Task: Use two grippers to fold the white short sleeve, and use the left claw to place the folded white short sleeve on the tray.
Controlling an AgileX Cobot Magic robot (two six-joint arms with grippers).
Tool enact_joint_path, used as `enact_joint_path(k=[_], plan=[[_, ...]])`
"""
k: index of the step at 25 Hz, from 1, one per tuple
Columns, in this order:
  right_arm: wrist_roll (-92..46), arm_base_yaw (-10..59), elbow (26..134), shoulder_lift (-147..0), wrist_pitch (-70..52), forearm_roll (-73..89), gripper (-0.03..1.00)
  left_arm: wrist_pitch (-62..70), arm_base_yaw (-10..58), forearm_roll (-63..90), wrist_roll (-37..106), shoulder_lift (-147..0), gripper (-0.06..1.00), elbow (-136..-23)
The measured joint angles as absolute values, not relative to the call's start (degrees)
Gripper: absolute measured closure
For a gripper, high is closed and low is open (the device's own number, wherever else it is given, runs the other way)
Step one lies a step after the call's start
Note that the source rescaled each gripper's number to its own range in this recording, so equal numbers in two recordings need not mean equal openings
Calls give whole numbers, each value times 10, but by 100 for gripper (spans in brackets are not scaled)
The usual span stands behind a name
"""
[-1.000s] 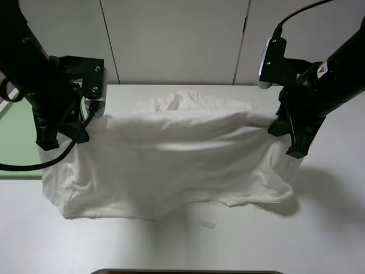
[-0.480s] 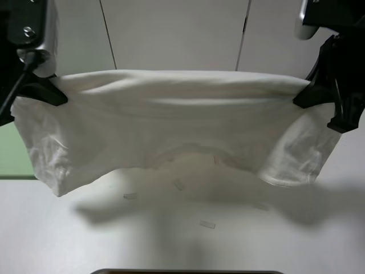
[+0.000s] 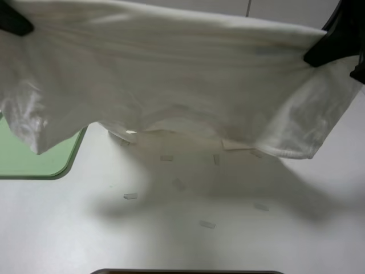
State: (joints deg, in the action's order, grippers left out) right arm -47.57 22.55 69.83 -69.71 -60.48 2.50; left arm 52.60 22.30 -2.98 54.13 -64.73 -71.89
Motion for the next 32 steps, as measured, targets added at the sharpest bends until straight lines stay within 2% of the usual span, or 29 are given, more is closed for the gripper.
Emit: enact_joint_path(k=[14, 32], plan=[[-476, 226, 844, -697, -665, 34, 95, 532, 225, -94, 539, -647, 92, -844], [-438, 227, 859, -599, -683, 50, 95, 633, 229, -71, 534, -639, 92, -855]])
